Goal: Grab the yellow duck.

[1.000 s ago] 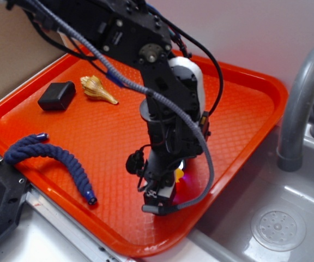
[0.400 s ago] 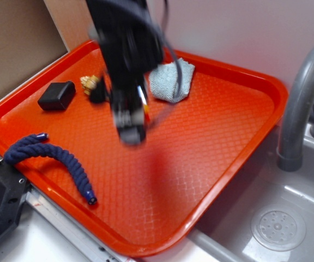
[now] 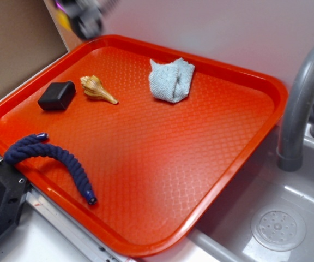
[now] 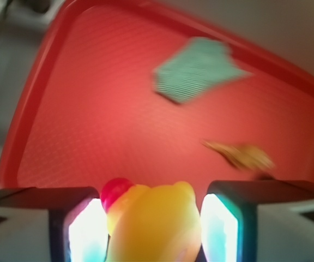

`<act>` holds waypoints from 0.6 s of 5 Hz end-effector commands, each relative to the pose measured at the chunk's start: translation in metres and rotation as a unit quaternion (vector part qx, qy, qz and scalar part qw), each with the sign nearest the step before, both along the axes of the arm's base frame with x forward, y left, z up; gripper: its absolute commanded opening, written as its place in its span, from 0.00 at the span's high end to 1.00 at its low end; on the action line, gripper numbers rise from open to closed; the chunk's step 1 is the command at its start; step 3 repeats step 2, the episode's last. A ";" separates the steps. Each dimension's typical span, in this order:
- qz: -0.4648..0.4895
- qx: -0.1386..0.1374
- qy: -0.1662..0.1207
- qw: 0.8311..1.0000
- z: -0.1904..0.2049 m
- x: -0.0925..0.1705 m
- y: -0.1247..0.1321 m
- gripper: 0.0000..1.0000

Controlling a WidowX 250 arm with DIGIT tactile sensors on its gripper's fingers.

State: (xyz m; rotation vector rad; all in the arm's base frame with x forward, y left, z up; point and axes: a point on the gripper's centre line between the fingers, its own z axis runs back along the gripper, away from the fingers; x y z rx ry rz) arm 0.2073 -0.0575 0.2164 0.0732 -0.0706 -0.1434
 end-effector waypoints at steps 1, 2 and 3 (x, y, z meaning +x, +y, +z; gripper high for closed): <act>0.249 0.010 -0.078 0.965 0.040 -0.039 -0.006 1.00; 0.224 0.013 -0.041 0.974 0.031 -0.024 -0.011 1.00; 0.224 0.013 -0.041 0.974 0.031 -0.024 -0.011 1.00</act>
